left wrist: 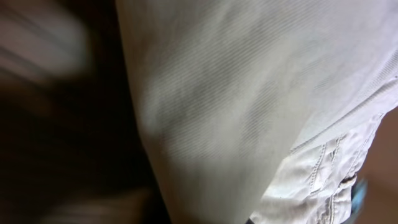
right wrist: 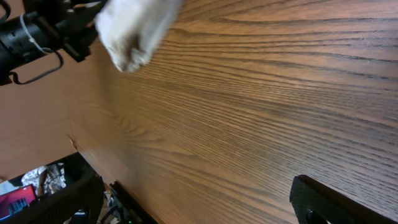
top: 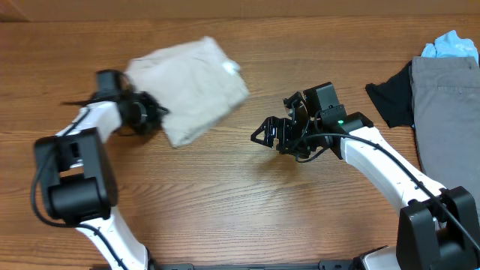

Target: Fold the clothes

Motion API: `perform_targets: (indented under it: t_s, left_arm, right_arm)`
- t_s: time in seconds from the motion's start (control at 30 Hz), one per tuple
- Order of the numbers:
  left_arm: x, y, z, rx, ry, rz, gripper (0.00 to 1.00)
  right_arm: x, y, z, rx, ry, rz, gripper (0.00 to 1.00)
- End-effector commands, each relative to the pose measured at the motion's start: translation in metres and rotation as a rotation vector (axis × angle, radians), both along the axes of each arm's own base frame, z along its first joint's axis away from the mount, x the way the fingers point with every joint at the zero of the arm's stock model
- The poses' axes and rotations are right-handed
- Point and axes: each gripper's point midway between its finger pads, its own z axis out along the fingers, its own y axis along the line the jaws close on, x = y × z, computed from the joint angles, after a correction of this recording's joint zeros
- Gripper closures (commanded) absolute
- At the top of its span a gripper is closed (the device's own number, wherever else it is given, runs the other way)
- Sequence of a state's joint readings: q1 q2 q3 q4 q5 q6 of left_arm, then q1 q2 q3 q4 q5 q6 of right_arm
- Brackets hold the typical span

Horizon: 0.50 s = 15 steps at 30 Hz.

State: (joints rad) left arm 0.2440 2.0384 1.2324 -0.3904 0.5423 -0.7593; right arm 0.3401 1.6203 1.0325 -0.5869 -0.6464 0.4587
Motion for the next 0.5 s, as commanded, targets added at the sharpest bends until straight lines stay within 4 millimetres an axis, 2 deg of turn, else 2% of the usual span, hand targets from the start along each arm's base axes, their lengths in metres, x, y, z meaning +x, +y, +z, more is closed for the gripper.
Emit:
perform_targets:
  t_s: [0.0, 0.17, 0.23, 0.33, 0.47]
  left_arm:
    - [-0.008, 0.071, -0.015, 0.022, 0.061, 0.250, 0.96]
    - [-0.016, 0.150, -0.013, 0.048, 0.046, 0.503, 0.96]
    - [-0.014, 0.172, -0.008, 0.058, 0.007, 0.564, 0.95]
    - [-0.009, 0.189, -0.001, 0.066, -0.051, 0.587, 0.96]
    - [-0.005, 0.189, -0.001, 0.069, -0.048, 0.627, 0.96]
  right_arm:
    - [0.009, -0.001, 0.014, 0.000, -0.059, -0.005, 0.00]
    - [0.010, 0.000, 0.015, 0.003, -0.066, -0.005, 0.00]
    - [0.011, 0.000, 0.015, 0.005, -0.069, -0.005, 0.00]
    - [0.012, 0.000, 0.016, 0.009, -0.064, -0.017, 0.00]
    - [0.013, 0.001, 0.017, 0.016, -0.051, -0.037, 0.00]
